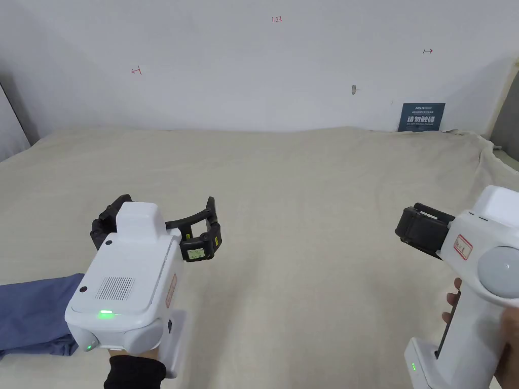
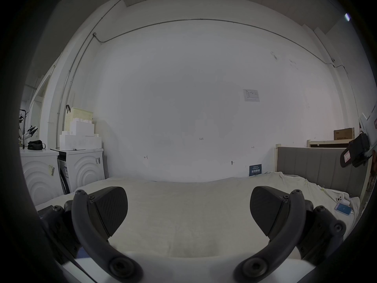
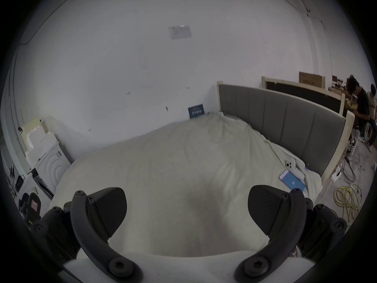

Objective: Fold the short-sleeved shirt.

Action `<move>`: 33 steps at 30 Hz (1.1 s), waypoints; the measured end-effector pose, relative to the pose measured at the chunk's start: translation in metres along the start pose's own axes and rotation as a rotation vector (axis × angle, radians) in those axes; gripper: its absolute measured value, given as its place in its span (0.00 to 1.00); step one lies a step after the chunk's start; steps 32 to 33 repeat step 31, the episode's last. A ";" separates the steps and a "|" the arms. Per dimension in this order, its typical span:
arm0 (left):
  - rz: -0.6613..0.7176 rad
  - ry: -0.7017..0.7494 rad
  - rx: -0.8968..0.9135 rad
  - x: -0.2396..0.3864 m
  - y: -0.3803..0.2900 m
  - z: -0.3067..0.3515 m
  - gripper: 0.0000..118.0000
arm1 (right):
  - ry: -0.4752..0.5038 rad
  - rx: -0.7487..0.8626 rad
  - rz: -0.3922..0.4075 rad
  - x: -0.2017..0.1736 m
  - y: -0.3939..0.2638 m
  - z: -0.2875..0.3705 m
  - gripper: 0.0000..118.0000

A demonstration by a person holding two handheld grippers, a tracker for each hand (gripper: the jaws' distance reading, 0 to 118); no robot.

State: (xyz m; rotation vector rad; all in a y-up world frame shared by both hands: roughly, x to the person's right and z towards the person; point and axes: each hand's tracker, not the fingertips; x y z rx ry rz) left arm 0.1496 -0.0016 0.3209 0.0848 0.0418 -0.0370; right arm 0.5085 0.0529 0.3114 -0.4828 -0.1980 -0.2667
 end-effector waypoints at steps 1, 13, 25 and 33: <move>-0.002 0.000 0.002 0.000 0.000 0.000 1.00 | -0.018 -0.009 0.000 -0.001 0.001 -0.001 0.99; -0.002 -0.005 0.011 0.001 0.002 0.000 1.00 | -0.022 0.037 0.103 -0.014 -0.007 0.001 0.99; -0.004 -0.002 0.019 0.002 0.004 0.002 1.00 | 0.025 0.186 0.155 -0.011 -0.011 -0.001 0.99; 0.006 0.012 0.040 0.003 0.003 0.001 1.00 | 0.082 0.359 0.198 -0.004 -0.023 0.004 0.99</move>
